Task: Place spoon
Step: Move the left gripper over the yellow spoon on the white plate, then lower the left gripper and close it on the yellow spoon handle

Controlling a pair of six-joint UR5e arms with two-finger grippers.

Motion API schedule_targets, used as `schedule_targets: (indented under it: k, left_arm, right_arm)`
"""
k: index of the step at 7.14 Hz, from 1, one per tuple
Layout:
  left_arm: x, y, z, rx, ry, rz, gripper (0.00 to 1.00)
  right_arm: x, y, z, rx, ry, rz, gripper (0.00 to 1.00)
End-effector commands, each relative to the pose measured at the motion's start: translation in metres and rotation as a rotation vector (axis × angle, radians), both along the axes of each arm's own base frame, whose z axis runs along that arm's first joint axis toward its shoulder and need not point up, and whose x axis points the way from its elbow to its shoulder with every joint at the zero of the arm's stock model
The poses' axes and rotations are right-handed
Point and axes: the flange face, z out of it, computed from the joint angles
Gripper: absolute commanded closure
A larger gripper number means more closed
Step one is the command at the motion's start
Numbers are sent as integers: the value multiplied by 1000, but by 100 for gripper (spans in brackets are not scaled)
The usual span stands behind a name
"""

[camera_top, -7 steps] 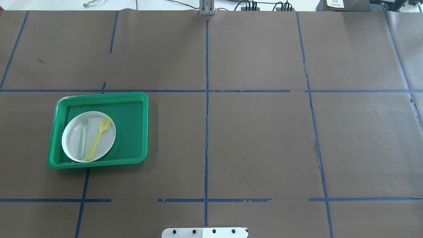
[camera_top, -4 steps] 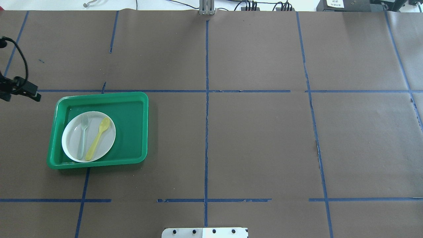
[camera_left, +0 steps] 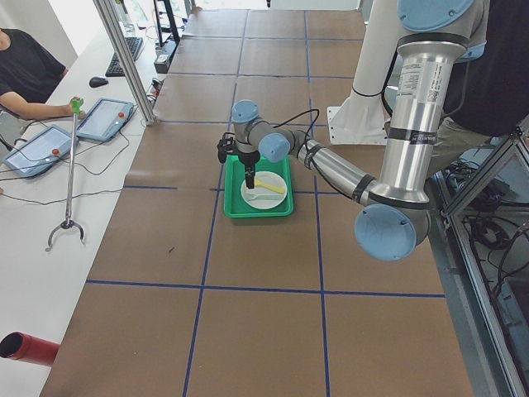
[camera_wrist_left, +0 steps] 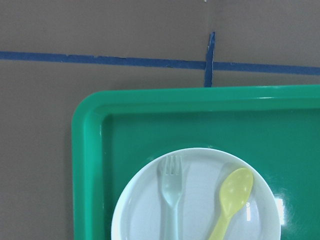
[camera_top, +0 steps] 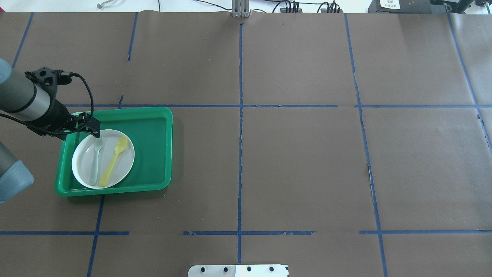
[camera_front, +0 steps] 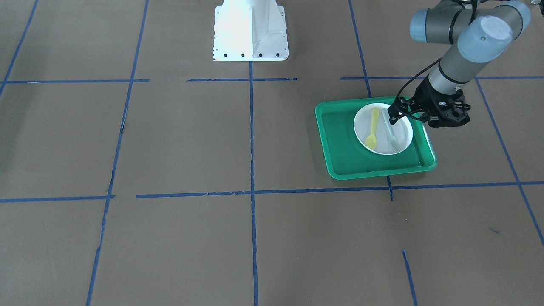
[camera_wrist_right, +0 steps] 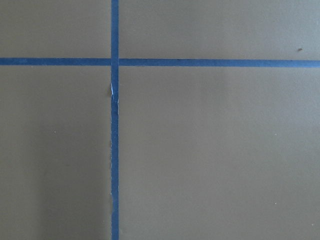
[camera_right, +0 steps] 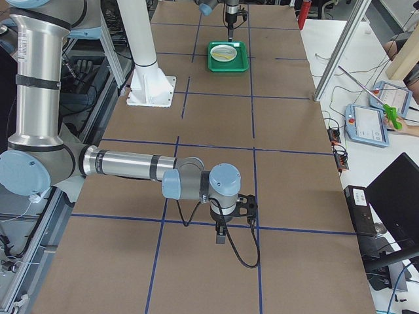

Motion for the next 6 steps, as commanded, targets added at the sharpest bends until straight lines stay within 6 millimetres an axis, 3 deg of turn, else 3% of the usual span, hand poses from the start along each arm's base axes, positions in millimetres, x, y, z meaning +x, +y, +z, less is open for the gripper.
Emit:
schedule_targets:
  k: [1, 4, 6]
  left_arm:
    - [40, 14, 17, -10, 19, -17, 0]
    - [71, 27, 23, -12, 4, 29, 6]
    - [77, 25, 25, -15, -1, 32, 14]
  right_arm:
    - [0, 0, 0, 0, 0, 0, 0]
    - [0, 0, 0, 0, 0, 0, 0]
    - [0, 0, 0, 0, 0, 0, 0]
